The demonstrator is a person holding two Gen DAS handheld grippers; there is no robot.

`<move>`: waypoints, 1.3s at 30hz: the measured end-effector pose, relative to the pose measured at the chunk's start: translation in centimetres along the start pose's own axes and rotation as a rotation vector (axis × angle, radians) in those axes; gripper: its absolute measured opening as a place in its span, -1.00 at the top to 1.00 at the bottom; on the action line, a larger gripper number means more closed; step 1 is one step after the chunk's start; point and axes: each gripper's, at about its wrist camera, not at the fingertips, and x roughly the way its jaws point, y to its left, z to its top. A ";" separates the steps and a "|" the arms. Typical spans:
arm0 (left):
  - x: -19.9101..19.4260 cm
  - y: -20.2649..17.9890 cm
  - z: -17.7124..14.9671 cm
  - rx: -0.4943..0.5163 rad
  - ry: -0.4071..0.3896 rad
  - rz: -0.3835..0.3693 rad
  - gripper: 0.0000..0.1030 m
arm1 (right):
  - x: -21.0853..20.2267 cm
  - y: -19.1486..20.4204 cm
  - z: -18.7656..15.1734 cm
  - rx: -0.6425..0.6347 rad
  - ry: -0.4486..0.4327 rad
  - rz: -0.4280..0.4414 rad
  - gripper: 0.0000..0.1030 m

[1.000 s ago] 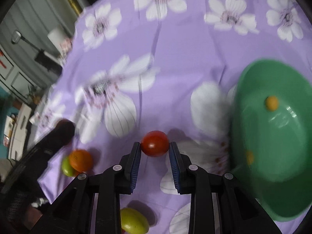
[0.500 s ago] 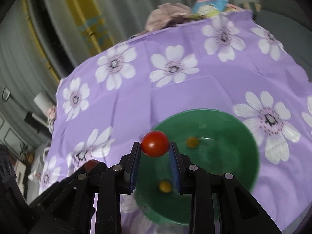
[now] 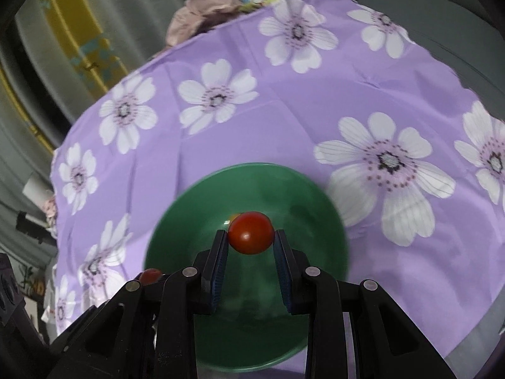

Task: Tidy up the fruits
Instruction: 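Carry the red tomato in the right gripper over the green bowl while the left holds its tomato there, then open both grippers to drop the red tomatoes into the green bowl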

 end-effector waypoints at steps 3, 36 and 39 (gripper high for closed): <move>0.7 -0.3 -0.2 0.004 0.024 -0.001 0.47 | 0.8 -0.5 0.1 0.003 0.031 0.004 0.40; -6.2 4.0 -1.8 -0.063 -0.139 0.166 -0.05 | -1.1 3.1 -0.7 -0.097 -0.012 0.089 -0.05; -8.2 6.7 -2.5 -0.082 -0.172 0.226 -0.07 | -1.3 4.7 -1.1 -0.126 -0.003 0.160 -0.07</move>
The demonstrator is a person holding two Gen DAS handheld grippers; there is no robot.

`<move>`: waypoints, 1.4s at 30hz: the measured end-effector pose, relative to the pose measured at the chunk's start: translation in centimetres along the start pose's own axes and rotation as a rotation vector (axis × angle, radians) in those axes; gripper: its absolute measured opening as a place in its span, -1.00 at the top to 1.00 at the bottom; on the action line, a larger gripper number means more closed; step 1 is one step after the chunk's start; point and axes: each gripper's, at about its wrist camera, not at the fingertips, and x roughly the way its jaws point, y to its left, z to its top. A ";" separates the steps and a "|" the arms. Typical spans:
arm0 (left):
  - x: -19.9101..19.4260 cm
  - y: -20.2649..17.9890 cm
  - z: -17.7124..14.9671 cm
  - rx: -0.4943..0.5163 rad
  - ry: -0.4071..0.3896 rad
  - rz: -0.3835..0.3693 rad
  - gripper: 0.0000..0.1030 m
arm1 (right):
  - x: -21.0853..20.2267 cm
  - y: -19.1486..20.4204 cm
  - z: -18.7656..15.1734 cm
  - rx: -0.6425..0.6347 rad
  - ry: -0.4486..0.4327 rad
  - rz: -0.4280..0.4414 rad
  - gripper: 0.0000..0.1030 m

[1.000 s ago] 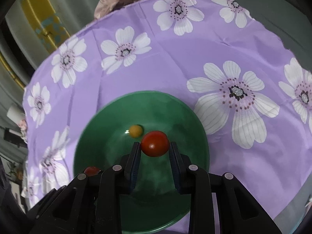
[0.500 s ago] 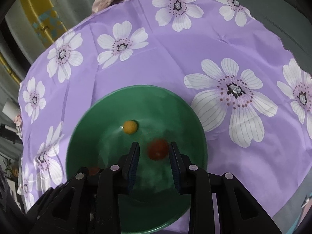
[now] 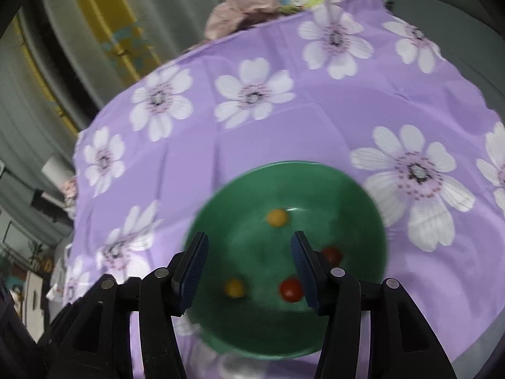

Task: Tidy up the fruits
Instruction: 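Open both grippers to drop the red tomatoes into the green bowl, then move both grippers over the mandarin orange on the cloth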

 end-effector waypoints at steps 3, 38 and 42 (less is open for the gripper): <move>-0.8 3.8 -0.8 -0.029 0.018 0.058 -0.09 | 0.5 1.9 -0.4 -0.031 0.029 0.080 -0.07; 2.1 14.7 -6.3 -0.260 0.259 0.069 0.35 | 15.9 17.1 -11.0 -0.174 0.639 0.522 -0.03; 2.2 14.6 -6.4 -0.250 0.261 0.080 0.35 | 16.4 16.8 -11.2 -0.139 0.654 0.546 0.04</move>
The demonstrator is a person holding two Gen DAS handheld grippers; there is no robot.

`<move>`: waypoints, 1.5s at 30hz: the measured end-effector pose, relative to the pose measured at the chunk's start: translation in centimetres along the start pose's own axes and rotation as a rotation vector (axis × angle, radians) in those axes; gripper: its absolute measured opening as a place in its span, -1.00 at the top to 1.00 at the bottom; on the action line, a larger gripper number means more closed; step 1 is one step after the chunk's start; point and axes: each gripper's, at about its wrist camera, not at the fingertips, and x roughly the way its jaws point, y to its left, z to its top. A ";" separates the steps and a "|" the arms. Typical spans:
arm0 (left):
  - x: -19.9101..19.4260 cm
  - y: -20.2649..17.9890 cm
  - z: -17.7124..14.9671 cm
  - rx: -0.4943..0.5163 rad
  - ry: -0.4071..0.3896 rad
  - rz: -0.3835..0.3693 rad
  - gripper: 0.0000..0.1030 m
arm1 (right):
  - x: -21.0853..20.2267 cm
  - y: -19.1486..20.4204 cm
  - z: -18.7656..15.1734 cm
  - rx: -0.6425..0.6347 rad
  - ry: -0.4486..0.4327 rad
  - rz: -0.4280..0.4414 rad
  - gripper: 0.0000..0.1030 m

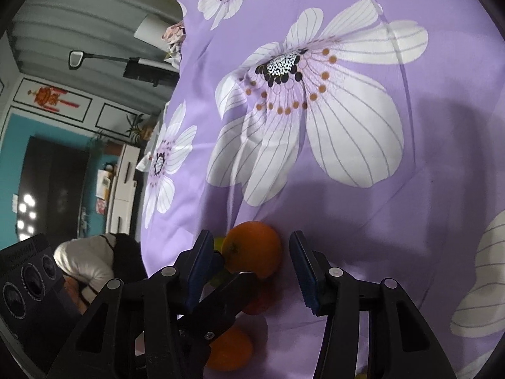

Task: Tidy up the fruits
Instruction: 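Move both grippers over the mandarin orange on the cloth, then close the right gripper around the mandarin orange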

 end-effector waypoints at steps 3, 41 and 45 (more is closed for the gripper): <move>0.0 -0.3 -0.1 0.021 -0.001 0.011 0.35 | -0.3 0.2 -0.2 -0.014 -0.010 -0.005 0.13; 0.6 -2.3 0.1 0.060 0.004 -0.080 0.21 | -4.6 -1.4 0.1 0.043 -0.111 -0.141 0.26; 1.3 -2.1 0.1 0.051 0.024 -0.075 0.15 | -4.2 -1.2 0.1 0.036 -0.107 -0.137 0.20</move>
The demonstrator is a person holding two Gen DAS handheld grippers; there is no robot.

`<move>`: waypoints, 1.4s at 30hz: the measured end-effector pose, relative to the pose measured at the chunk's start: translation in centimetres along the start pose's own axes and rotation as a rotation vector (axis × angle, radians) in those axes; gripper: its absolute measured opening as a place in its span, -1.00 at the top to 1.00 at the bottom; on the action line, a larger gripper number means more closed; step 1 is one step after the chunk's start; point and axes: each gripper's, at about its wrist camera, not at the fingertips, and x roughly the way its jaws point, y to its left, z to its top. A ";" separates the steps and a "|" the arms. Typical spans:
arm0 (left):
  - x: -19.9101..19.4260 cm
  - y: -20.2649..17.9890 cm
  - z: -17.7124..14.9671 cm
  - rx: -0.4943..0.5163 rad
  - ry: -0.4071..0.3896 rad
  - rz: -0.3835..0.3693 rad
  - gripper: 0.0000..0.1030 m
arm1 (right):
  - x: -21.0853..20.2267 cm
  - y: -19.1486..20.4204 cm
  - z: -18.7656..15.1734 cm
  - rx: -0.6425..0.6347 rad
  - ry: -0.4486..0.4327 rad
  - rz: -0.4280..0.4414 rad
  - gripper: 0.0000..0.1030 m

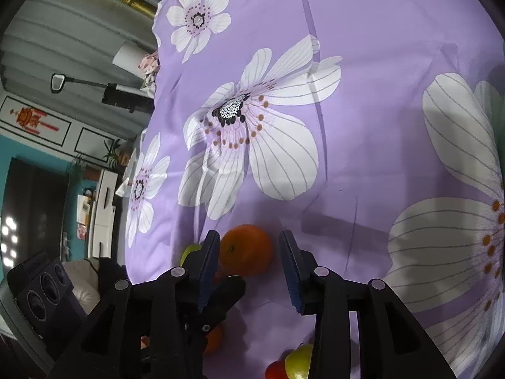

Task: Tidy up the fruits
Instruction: 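Close the right gripper around the mandarin orange, then lift the mandarin orange with the right gripper and carry it over the green bowl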

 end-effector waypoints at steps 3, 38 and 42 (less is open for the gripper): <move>0.6 0.0 0.0 -0.007 0.014 -0.007 0.15 | 0.6 0.0 0.0 -0.001 0.007 -0.004 0.18; -2.1 -1.6 0.2 -0.018 -0.137 -0.048 0.18 | -1.8 2.6 -0.9 -0.090 -0.090 -0.030 0.17; -3.8 -3.3 0.6 0.018 -0.188 -0.062 0.18 | -4.0 3.3 -1.0 -0.113 -0.151 -0.031 0.17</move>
